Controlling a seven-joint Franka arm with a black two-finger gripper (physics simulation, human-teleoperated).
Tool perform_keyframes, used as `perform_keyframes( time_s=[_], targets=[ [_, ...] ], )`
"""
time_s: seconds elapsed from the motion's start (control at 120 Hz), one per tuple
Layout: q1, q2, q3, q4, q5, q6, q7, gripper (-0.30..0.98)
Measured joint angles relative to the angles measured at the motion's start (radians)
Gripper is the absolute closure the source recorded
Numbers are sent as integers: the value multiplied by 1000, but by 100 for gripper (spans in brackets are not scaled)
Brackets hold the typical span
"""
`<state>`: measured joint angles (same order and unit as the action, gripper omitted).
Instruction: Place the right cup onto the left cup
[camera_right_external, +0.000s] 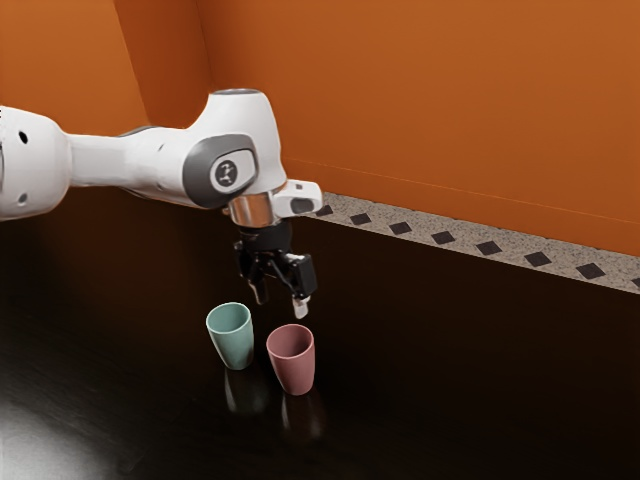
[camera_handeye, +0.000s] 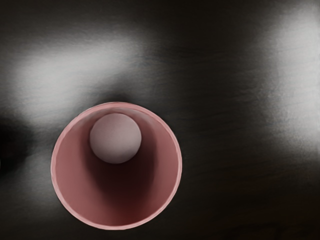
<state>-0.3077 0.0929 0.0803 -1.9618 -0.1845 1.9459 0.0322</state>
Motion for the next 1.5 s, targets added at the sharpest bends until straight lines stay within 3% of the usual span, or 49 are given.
perform_keyframes(
  time_s=[0.358, 1.05, 1.5],
  targets=[
    [-4, 17, -42, -59, -29, 95, -36, 9],
    [-4, 162, -43, -45, -32, 181, -76, 23],
    [-9, 185, -34, -19, -19, 178, -85, 63]
  ],
)
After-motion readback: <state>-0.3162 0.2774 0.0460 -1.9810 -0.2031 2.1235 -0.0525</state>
